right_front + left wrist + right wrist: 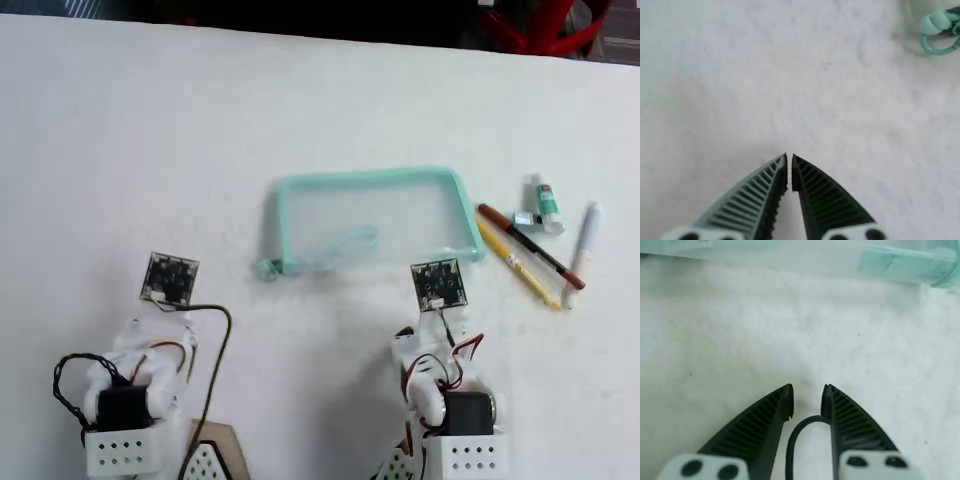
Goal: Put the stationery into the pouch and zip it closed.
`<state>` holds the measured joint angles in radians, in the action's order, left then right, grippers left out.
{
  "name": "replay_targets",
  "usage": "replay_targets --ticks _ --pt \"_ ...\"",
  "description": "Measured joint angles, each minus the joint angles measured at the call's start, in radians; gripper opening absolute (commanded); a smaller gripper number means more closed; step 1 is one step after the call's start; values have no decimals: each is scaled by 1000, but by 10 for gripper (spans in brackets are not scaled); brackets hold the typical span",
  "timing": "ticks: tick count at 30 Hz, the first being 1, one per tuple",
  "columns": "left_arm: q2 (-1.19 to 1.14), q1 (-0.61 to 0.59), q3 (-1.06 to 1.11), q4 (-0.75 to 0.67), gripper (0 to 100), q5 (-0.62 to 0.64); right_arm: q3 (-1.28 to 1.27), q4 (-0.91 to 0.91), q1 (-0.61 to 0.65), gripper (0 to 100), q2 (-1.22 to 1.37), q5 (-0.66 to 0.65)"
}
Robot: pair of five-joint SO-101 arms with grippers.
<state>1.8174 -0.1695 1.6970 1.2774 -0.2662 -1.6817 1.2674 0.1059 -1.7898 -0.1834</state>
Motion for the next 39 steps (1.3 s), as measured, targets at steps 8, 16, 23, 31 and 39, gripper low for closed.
replay_targets --ticks 8,16,23,31,39 --pt "0 0 0 0 38 0 0 0 0 106 0 0" --pt "0 0 0 0 38 0 0 0 0 106 0 0" --pt "0 0 0 0 38 0 0 0 0 106 0 0" --pt "0 0 0 0 41 0 0 0 0 106 0 0" --pt "0 0 0 -15 42 0 0 0 0 106 0 0"
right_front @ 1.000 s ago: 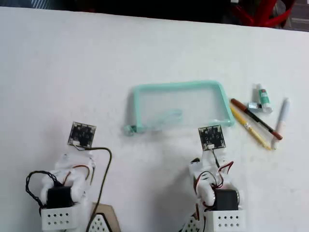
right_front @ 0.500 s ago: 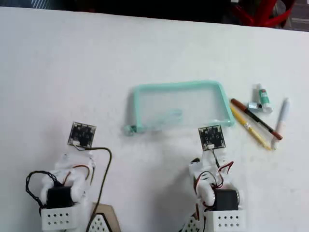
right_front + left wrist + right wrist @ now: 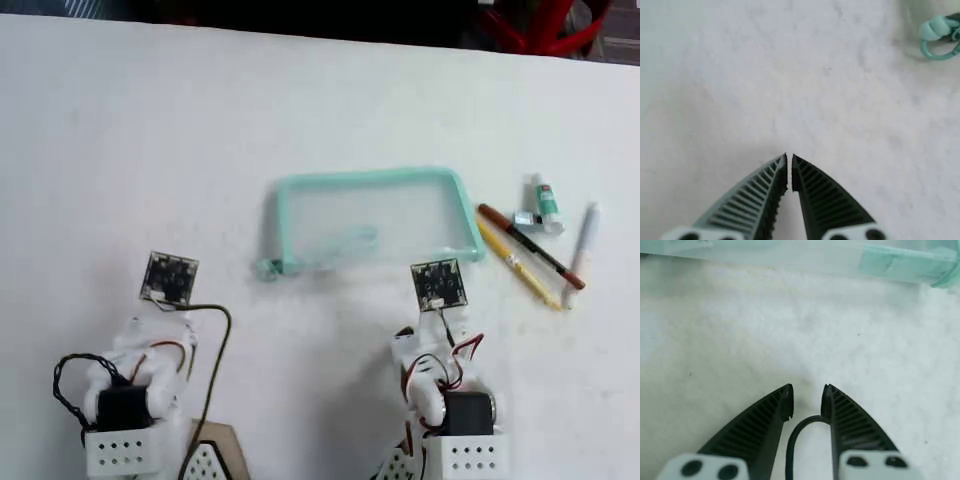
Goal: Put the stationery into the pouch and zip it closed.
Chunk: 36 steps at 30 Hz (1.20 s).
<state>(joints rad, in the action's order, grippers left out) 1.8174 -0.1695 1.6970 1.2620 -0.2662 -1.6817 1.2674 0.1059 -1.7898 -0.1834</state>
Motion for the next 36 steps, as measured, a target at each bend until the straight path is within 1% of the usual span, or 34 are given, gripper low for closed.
replay_targets --ticks 3,7,10,17,25,29,33,36 --pt "0 2 0 -11 42 0 0 0 0 106 0 0" --pt "0 20 0 -74 42 0 0 0 0 106 0 0" --pt "0 20 0 -95 42 0 0 0 0 106 0 0" --pt "0 20 -9 -103 42 0 0 0 0 105 0 0" --pt "6 21 -273 -103 42 0 0 0 0 105 0 0" --pt "8 29 -334 -103 42 0 0 0 0 105 0 0" --pt "8 64 -384 -103 42 0 0 0 0 105 0 0" --pt "9 112 -434 -103 42 0 0 0 0 105 0 0"
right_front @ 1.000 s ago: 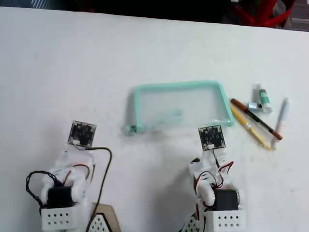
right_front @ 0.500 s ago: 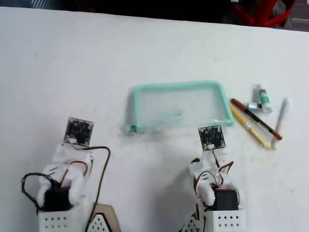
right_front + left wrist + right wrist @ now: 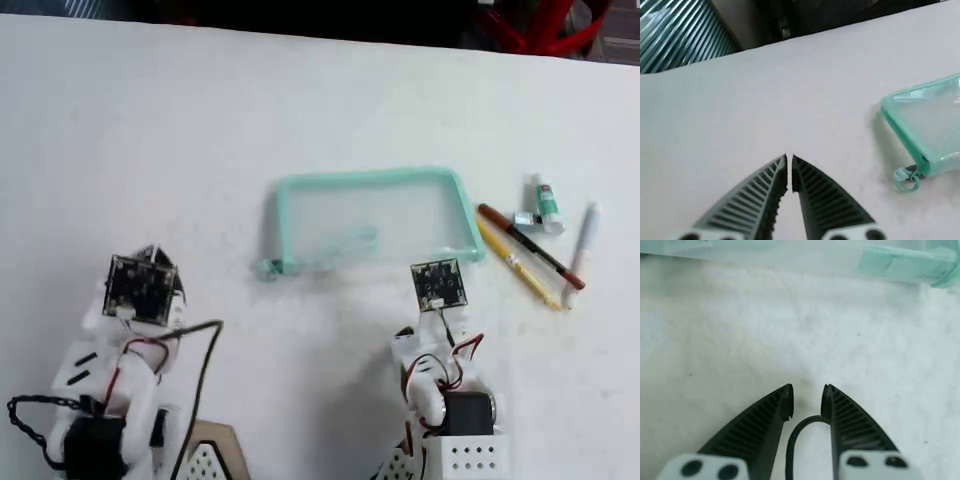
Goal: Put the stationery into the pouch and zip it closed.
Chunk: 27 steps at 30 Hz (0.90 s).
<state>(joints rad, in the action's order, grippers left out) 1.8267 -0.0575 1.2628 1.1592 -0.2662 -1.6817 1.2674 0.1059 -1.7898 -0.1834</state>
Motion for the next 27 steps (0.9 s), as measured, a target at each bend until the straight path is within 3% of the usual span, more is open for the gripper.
replay_targets --ticks 6,11,21,27 --pt "0 141 -51 -5 39 -2 0 0 0 107 0 0" --pt "0 216 -51 -146 38 -2 0 0 0 106 0 0" --pt "-9 233 126 -414 42 -2 0 0 0 108 0 0" --pt "-2 233 127 -442 43 -2 0 0 0 108 0 0"
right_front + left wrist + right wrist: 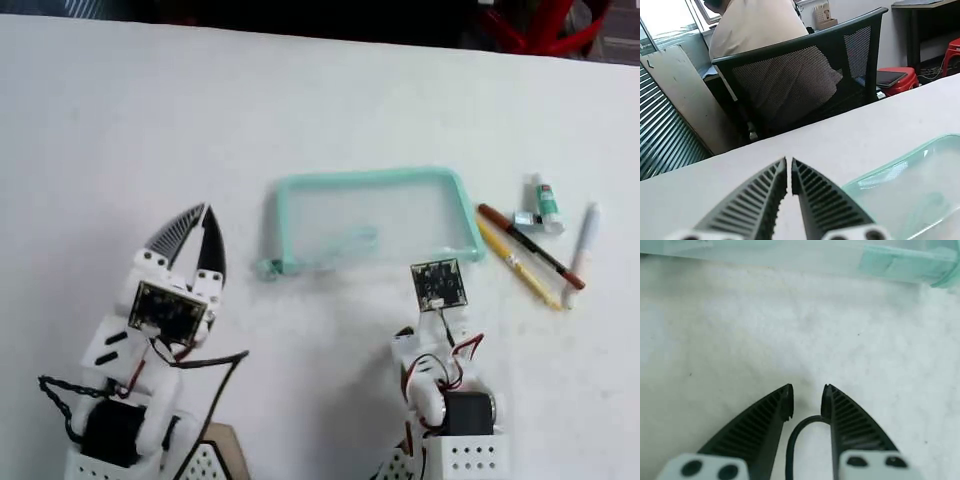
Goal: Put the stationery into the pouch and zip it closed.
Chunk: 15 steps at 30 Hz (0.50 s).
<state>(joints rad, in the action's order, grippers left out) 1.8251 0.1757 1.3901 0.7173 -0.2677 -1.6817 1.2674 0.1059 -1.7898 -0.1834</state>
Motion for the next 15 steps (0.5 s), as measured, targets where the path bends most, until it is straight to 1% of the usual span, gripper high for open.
replay_targets --ticks 7,9,12,15 --pt "-6 0 -57 69 44 37 0 0 0 108 0 0" --pt "-2 0 -74 74 61 38 0 0 0 108 0 0" --pt "-8 -38 -95 78 105 43 0 0 0 108 0 0" --pt "-83 -71 -138 101 112 43 0 0 0 108 0 0"
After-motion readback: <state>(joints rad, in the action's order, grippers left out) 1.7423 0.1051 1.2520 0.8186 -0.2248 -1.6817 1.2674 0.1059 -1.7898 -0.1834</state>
